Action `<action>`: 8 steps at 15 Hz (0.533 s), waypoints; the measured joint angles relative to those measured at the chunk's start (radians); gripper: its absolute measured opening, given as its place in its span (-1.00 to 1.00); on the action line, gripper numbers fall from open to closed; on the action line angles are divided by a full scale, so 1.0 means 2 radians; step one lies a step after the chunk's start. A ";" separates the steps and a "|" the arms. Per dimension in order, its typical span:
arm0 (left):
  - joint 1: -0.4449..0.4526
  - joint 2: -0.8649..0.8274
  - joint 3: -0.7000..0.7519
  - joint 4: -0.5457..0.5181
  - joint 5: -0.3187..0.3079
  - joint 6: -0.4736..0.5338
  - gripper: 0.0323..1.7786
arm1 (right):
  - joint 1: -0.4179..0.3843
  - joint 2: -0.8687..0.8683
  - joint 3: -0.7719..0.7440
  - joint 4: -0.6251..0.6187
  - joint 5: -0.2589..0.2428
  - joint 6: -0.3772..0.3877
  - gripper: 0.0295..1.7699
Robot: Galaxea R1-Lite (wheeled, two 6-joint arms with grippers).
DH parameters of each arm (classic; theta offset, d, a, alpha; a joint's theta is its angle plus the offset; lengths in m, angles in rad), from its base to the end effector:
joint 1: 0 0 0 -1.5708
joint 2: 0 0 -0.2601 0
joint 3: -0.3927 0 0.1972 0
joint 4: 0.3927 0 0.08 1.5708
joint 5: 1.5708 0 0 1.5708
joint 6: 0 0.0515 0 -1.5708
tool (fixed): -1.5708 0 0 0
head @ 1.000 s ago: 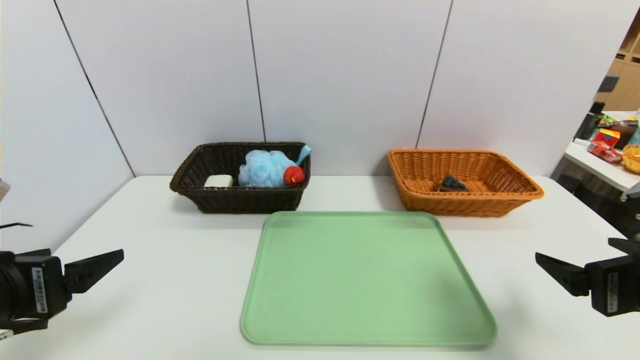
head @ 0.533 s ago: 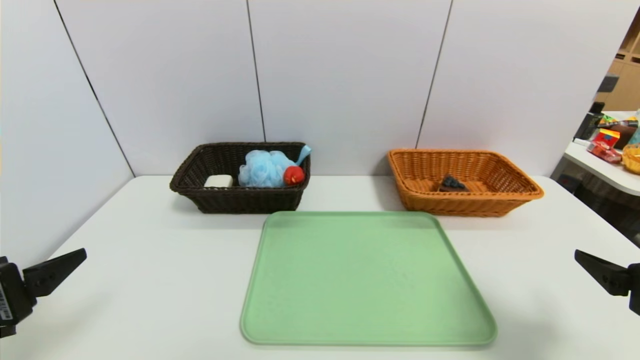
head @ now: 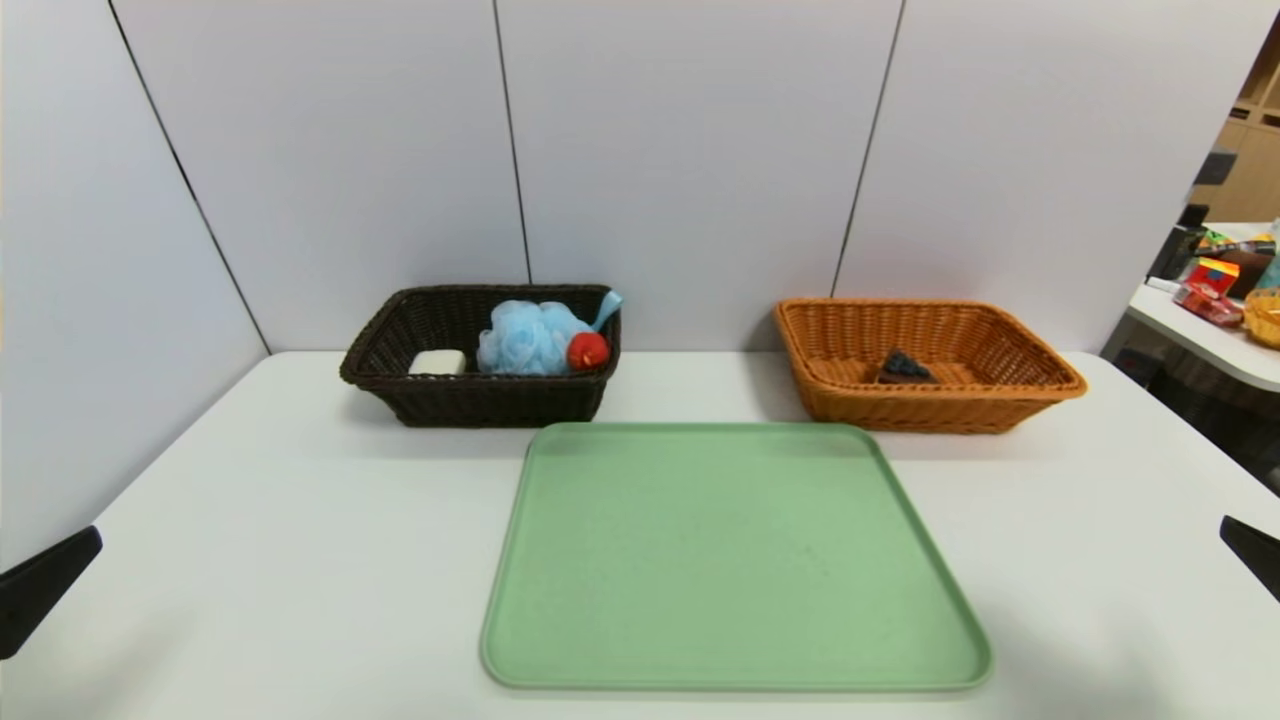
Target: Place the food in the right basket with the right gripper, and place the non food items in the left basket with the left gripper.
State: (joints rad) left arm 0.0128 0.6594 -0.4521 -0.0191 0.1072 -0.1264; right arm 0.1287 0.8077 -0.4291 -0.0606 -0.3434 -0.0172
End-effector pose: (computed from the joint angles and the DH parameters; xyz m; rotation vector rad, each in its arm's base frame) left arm 0.1171 0.0070 0.1712 -0.1170 0.1803 0.1314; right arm 0.1405 0.0007 0.1506 -0.0915 0.3116 -0.2102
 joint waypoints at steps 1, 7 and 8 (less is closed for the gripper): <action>0.000 -0.012 0.004 0.000 -0.019 0.000 0.90 | -0.002 -0.011 0.005 0.000 0.004 -0.001 0.92; 0.007 -0.071 0.043 0.000 -0.030 -0.003 0.90 | -0.026 -0.066 0.024 0.003 0.008 -0.001 0.92; 0.008 -0.081 0.051 0.000 -0.031 -0.003 0.90 | -0.028 -0.077 0.030 0.004 0.008 -0.001 0.92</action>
State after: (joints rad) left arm 0.0287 0.4968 -0.3500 -0.0196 0.0451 -0.1326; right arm 0.0721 0.6538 -0.3685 -0.0519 -0.3270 -0.0200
